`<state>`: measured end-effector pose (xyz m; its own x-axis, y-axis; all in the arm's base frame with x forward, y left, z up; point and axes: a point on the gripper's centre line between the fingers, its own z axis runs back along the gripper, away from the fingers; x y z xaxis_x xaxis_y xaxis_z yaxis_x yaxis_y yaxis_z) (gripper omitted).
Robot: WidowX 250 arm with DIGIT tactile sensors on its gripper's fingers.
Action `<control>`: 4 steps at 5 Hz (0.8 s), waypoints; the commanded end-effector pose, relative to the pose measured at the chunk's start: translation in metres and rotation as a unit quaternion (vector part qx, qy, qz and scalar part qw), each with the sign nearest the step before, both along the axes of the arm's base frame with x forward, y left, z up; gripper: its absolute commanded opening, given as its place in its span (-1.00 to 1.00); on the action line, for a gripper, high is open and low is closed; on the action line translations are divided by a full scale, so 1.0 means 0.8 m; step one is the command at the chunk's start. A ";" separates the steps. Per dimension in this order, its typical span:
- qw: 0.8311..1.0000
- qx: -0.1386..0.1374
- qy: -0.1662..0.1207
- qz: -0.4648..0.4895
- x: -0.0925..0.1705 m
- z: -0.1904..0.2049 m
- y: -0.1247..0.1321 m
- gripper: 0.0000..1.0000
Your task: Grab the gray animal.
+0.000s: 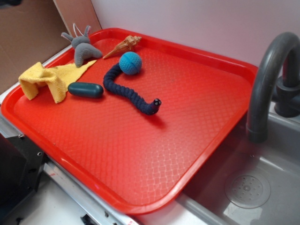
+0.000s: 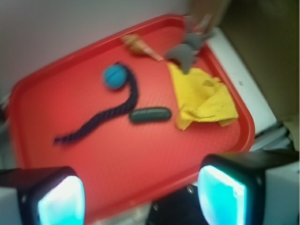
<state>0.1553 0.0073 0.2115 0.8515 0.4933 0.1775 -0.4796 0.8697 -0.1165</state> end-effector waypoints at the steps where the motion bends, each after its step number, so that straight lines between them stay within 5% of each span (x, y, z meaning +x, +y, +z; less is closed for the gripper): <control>1: 0.970 0.054 -0.089 0.218 0.042 -0.044 0.046 1.00; 2: 0.949 0.071 -0.093 0.293 0.080 -0.082 0.072 1.00; 4: 0.931 0.113 -0.084 0.336 0.117 -0.120 0.119 1.00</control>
